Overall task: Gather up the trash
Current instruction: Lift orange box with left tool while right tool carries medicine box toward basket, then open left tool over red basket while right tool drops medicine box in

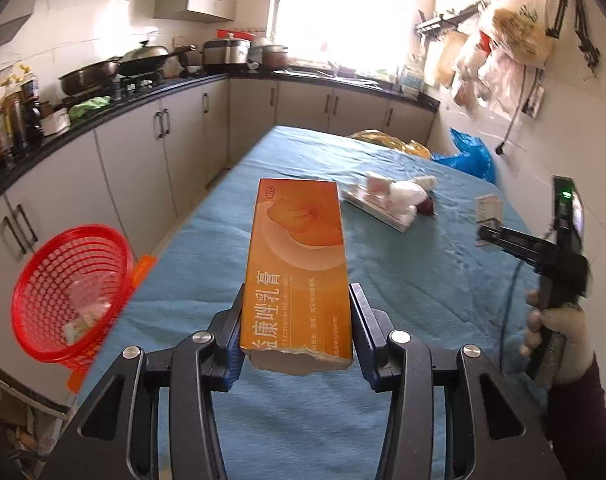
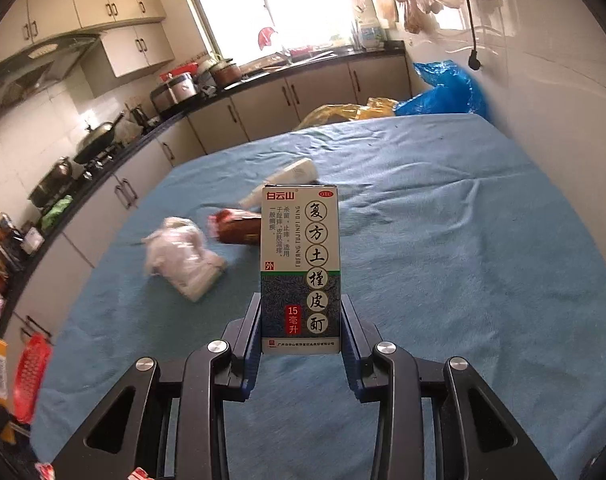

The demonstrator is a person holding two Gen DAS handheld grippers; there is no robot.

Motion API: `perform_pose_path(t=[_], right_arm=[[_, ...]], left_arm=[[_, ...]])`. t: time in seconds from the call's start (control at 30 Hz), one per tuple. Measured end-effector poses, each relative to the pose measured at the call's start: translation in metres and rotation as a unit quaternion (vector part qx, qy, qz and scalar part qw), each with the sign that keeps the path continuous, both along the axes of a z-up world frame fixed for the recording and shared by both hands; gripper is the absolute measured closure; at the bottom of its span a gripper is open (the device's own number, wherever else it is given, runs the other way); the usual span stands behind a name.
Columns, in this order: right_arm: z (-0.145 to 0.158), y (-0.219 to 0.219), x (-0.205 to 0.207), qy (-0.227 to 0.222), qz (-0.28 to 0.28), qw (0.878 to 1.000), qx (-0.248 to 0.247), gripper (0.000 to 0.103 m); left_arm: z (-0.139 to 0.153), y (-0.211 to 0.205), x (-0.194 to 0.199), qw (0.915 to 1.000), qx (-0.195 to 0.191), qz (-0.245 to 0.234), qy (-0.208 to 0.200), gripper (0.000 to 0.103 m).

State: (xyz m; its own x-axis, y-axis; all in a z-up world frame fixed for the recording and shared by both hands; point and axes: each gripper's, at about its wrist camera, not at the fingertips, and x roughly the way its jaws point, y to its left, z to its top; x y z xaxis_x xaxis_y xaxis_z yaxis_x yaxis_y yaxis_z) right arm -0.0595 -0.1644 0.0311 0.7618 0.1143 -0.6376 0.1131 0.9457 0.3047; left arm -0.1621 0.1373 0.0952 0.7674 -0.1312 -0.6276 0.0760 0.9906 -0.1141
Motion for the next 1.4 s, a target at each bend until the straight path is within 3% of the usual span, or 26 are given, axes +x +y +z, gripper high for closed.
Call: perform_pose_path(t=[0.27, 0.57, 0.77, 1.03, 1.23, 1.27, 1.33, 1.4], right_arm=[[0.039, 0.052, -0.026, -0.027, 0.068, 0.997, -0.001, 0.065], [0.048, 0.142, -0.035, -0.022, 0.164, 0.986, -0.005, 0.065], [0.046, 0.219, -0.030, -0.006, 0.239, 0.971, -0.007, 0.065], [0.036, 0.342, -0.014, 0.020, 0.348, 0.937, 0.019, 0.065], [0.017, 0.418, 0.007, 0.040, 0.396, 0.917, 0.033, 0.065], [0.015, 0.424, 0.009, 0.042, 0.397, 0.916, 0.036, 0.063], [0.011, 0.435, 0.016, 0.050, 0.401, 0.914, 0.044, 0.048], [0.008, 0.437, 0.018, 0.050, 0.401, 0.914, 0.046, 0.048]], left_arm=[[-0.001, 0.047, -0.016, 0.9987, -0.029, 0.041, -0.008, 0.059], [0.001, 0.106, -0.036, 0.9948, -0.046, 0.087, -0.025, 0.059], [0.004, 0.172, -0.039, 0.9899, -0.052, 0.129, -0.028, 0.059], [-0.006, 0.243, -0.013, 0.9853, -0.060, 0.160, -0.009, 0.059], [-0.025, 0.277, 0.014, 0.9783, -0.109, 0.175, 0.017, 0.058], [-0.027, 0.279, 0.015, 0.9775, -0.115, 0.176, 0.020, 0.058], [-0.027, 0.282, 0.016, 0.9771, -0.121, 0.174, 0.018, 0.050], [-0.026, 0.282, 0.014, 0.9779, -0.114, 0.175, 0.010, 0.042]])
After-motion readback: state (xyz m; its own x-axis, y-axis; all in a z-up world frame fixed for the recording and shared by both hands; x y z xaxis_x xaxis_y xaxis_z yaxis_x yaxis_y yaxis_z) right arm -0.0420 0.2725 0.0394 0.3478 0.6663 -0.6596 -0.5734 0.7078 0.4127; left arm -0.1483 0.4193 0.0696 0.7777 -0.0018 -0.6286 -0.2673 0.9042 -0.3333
